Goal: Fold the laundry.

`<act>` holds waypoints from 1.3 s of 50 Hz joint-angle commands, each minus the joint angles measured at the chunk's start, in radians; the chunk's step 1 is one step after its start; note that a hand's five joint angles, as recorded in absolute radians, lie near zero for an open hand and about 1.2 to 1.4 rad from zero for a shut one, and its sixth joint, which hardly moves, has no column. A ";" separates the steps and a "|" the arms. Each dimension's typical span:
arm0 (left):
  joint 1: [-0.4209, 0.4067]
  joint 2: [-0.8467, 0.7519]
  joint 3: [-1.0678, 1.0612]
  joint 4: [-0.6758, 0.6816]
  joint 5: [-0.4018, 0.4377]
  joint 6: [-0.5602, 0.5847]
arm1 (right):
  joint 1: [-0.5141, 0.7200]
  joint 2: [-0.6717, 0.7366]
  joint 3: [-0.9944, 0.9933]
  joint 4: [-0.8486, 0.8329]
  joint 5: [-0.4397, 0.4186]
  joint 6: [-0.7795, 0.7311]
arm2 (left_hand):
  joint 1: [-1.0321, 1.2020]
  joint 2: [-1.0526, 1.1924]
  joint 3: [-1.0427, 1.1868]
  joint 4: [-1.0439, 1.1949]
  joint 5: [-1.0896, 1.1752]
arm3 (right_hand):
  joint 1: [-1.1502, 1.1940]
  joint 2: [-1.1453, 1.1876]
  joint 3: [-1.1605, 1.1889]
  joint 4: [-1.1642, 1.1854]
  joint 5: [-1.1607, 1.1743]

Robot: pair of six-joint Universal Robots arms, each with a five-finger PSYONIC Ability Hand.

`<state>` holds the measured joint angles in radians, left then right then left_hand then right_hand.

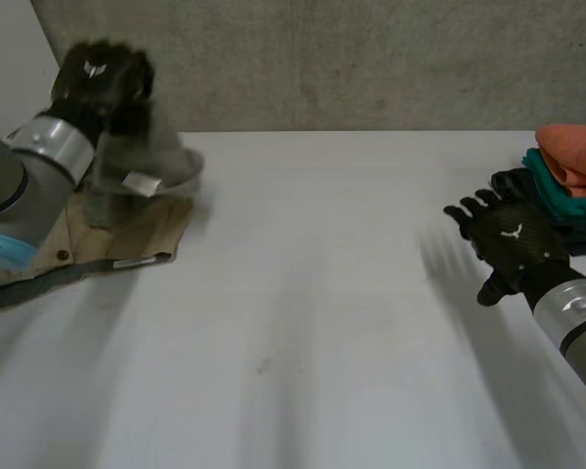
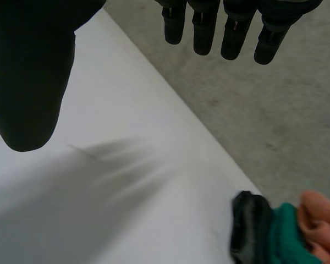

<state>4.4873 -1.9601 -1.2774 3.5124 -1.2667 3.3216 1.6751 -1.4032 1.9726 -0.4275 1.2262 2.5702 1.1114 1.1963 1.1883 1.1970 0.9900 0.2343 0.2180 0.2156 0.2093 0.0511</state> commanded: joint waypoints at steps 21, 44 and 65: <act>-0.539 -0.251 0.017 -0.151 -0.238 0.050 | 0.005 -0.086 -0.043 0.111 0.094 0.111 | -0.892 -0.977 -0.969 -0.978 -0.945 | -0.060 -0.044 -0.041 -0.035 -0.051; -0.071 0.081 -0.370 -0.151 -0.116 0.240 | 0.268 -0.157 -0.024 0.534 0.098 0.142 | -0.830 -0.915 -0.907 -0.916 -0.884 | -0.060 -0.044 -0.041 -0.035 -0.051; 0.006 -0.261 -0.169 -0.136 -0.022 0.467 | 0.344 0.224 -0.060 0.067 0.170 0.070 | 0.283 0.198 0.206 0.198 0.230 | 0.510 0.526 0.529 0.535 0.519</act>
<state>4.5064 -2.2327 -1.4528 3.3624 -1.2705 3.8043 2.0348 -1.2386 1.9389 -0.3038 1.3817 2.6683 0.9449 0.9161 0.9097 0.9021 0.7137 0.3644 0.3640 0.3615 0.3455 0.1783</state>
